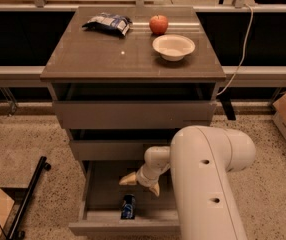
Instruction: Pick pepsi can from bottom drawer and place on counter
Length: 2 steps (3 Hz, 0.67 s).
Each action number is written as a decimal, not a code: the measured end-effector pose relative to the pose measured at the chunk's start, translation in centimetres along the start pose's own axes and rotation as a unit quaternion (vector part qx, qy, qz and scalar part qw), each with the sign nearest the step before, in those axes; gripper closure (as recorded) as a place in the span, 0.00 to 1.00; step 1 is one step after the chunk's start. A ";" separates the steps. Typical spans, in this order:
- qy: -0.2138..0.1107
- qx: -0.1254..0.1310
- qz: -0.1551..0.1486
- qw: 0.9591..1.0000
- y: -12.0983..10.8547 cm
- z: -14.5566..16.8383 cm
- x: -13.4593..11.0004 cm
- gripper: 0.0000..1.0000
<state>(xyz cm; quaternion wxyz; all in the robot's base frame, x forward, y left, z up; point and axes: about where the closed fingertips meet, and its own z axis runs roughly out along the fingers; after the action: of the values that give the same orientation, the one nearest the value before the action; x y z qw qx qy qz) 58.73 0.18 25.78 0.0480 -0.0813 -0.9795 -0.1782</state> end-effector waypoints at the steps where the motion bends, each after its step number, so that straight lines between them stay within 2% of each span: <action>1: 0.003 -0.004 -0.003 1.000 1.2 1.9 0.3 0.00; 2: 0.015 -0.008 -0.004 1.000 2.5 5.0 0.8 0.00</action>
Offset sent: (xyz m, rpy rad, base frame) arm -0.0099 0.0683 -0.0659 0.0373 0.0489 0.0211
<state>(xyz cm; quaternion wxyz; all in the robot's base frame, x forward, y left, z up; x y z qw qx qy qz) 58.03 4.33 22.10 0.0616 -0.0754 -0.9774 -0.1875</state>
